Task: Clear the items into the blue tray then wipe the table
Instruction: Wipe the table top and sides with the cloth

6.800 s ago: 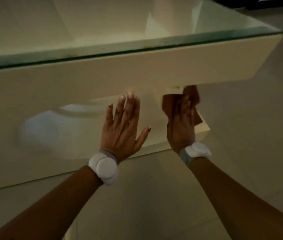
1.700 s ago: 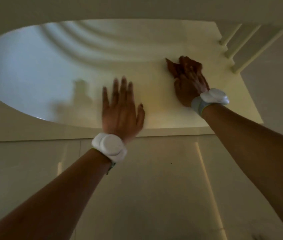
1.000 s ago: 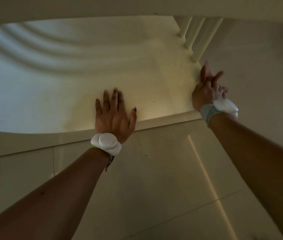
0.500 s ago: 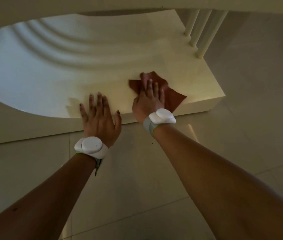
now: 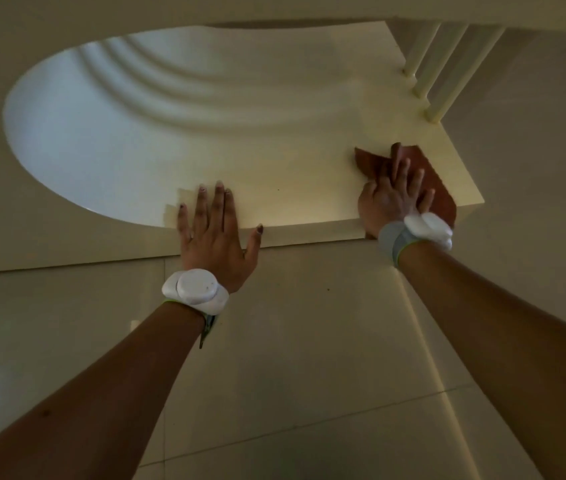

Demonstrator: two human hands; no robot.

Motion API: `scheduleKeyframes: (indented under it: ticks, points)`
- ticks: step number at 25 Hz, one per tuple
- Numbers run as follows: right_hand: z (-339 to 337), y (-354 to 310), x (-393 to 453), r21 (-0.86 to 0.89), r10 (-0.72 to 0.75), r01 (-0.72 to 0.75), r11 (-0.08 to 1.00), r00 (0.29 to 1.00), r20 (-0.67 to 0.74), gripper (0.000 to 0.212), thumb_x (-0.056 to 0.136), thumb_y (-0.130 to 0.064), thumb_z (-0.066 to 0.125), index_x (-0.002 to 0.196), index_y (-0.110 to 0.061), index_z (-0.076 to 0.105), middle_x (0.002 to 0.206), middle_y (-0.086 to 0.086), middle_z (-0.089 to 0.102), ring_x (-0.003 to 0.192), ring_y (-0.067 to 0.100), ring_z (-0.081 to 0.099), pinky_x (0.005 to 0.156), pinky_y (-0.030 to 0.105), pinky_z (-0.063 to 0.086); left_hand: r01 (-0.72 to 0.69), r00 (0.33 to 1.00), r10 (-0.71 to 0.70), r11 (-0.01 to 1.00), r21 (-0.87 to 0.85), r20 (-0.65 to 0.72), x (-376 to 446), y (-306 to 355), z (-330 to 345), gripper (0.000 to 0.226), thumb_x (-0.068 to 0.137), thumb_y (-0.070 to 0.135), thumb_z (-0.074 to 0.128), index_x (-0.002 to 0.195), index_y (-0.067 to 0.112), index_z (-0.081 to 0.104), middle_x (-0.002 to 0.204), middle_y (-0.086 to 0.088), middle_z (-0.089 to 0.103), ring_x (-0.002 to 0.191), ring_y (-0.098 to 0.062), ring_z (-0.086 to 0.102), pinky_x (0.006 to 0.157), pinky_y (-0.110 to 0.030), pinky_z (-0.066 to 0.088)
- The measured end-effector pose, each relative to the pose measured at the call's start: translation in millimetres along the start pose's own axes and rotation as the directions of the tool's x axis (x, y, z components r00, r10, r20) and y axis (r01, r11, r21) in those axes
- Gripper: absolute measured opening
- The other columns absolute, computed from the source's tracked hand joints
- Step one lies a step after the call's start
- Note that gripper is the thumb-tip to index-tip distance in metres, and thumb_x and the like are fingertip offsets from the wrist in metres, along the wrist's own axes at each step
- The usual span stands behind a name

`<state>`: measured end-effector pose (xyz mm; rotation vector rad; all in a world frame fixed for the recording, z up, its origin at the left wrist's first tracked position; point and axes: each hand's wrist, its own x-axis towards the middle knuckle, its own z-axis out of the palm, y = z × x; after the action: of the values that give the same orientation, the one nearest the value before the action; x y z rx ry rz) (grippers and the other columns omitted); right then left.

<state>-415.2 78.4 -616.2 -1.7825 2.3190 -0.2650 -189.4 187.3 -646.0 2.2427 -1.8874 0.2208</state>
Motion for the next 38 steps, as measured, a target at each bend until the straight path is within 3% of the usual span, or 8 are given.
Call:
scheduleKeyframes:
  ticks: [6, 11, 18, 23, 25, 31, 35, 38]
  points:
    - [-1.0, -53.3, 36.9, -0.026, 0.021, -0.020, 0.999, 0.997, 0.076, 0.048, 0.099, -0.030, 0.029, 0.145, -0.017, 0.033, 0.160, 0.010, -0.001, 0.146, 0.035, -0.006, 0.116, 0.055, -0.002, -0.002, 1.000, 0.002, 1.000, -0.014, 0.018, 3.6, -1.2, 1.3, 0.072, 0.091, 0.052, 0.024, 0.148, 0.009, 0.022, 0.157, -0.005, 0.021, 0.146, -0.024, 0.016, 0.115, -0.047, 0.003]
    - [22.7, -122.6, 42.0, 0.115, -0.293, 0.271, 0.956, 0.917, 0.271, 0.053, 0.101, -0.032, 0.021, 0.152, -0.025, 0.009, 0.161, 0.001, -0.002, 0.147, 0.026, -0.007, 0.116, 0.047, -0.008, -0.112, 0.992, 0.111, 0.994, 0.014, 0.056, 4.2, -16.9, -3.4, 0.075, 0.088, 0.051, 0.029, 0.150, 0.011, 0.016, 0.158, -0.005, 0.016, 0.146, -0.025, 0.014, 0.114, -0.046, 0.001]
    - [47.7, -173.2, -42.7, 0.070, -0.797, 0.813, 0.579, 0.545, 0.260, 0.058, 0.099, -0.031, 0.026, 0.150, -0.036, -0.001, 0.160, -0.010, -0.002, 0.148, 0.016, 0.000, 0.119, 0.042, 0.004, 0.059, 0.998, -0.058, 0.982, 0.181, -0.008, -21.8, -62.5, -25.3, 0.086, 0.079, 0.033, 0.056, 0.149, 0.006, 0.015, 0.158, -0.017, 0.009, 0.146, -0.033, 0.002, 0.116, -0.053, -0.004]
    - [53.0, -125.2, -88.8, -0.011, -0.424, 0.425, 0.905, 0.904, 0.063, 0.056, 0.095, -0.035, 0.026, 0.149, -0.023, 0.023, 0.160, 0.000, 0.011, 0.148, 0.022, 0.007, 0.118, 0.045, 0.005, 0.153, 0.988, -0.141, 0.961, 0.229, -0.069, -32.7, -64.9, -35.4, 0.080, 0.080, 0.023, 0.046, 0.149, 0.002, 0.011, 0.158, -0.018, 0.001, 0.147, -0.030, -0.004, 0.115, -0.058, -0.002]
    - [63.0, -143.7, -120.0, 0.060, -0.352, 0.356, 0.932, 0.933, -0.068, 0.063, 0.087, -0.037, 0.020, 0.146, -0.019, 0.034, 0.158, 0.004, 0.022, 0.147, 0.026, 0.015, 0.116, 0.047, 0.009, 0.176, 0.983, -0.157, 0.952, 0.249, -0.092, -37.7, -67.9, -36.6, 0.077, 0.081, 0.019, 0.045, 0.149, 0.001, 0.011, 0.158, -0.017, 0.002, 0.147, -0.029, -0.003, 0.114, -0.059, 0.001]
    - [80.4, -177.2, -153.5, 0.126, -0.862, 0.863, 0.489, 0.500, -0.086, 0.064, 0.091, -0.030, 0.042, 0.150, -0.019, 0.020, 0.160, 0.002, 0.012, 0.148, 0.021, 0.011, 0.114, 0.039, 0.017, 0.269, 0.949, -0.228, 0.947, 0.178, -0.219, -51.8, -84.4, -37.8, 0.067, 0.096, 0.023, 0.034, 0.151, 0.011, -0.003, 0.160, -0.007, 0.000, 0.146, -0.029, -0.005, 0.113, -0.055, -0.005]
    - [108.3, -139.3, -113.5, -0.191, -0.993, 0.981, -0.014, -0.036, -0.110, 0.051, 0.091, -0.015, 0.034, 0.142, -0.015, 0.040, 0.148, 0.001, 0.042, 0.139, 0.022, 0.035, 0.116, 0.039, 0.011, 0.255, 0.950, -0.226, 0.960, 0.119, -0.216, -55.2, -77.7, -30.0, 0.081, 0.084, 0.002, 0.040, 0.151, 0.017, -0.003, 0.159, -0.009, -0.003, 0.145, -0.030, -0.010, 0.113, -0.057, -0.005]
    - [125.3, -114.2, -89.2, -0.216, -0.991, 0.972, 0.092, 0.110, 0.072, 0.044, 0.097, -0.013, 0.044, 0.141, -0.019, 0.041, 0.143, -0.007, 0.047, 0.136, 0.014, 0.041, 0.119, 0.030, 0.012, 0.154, 0.980, -0.135, 0.980, 0.125, -0.145, -51.7, -58.9, -15.8, 0.081, 0.082, 0.005, 0.042, 0.151, 0.011, 0.000, 0.159, -0.011, -0.003, 0.146, -0.032, -0.006, 0.113, -0.059, -0.004]
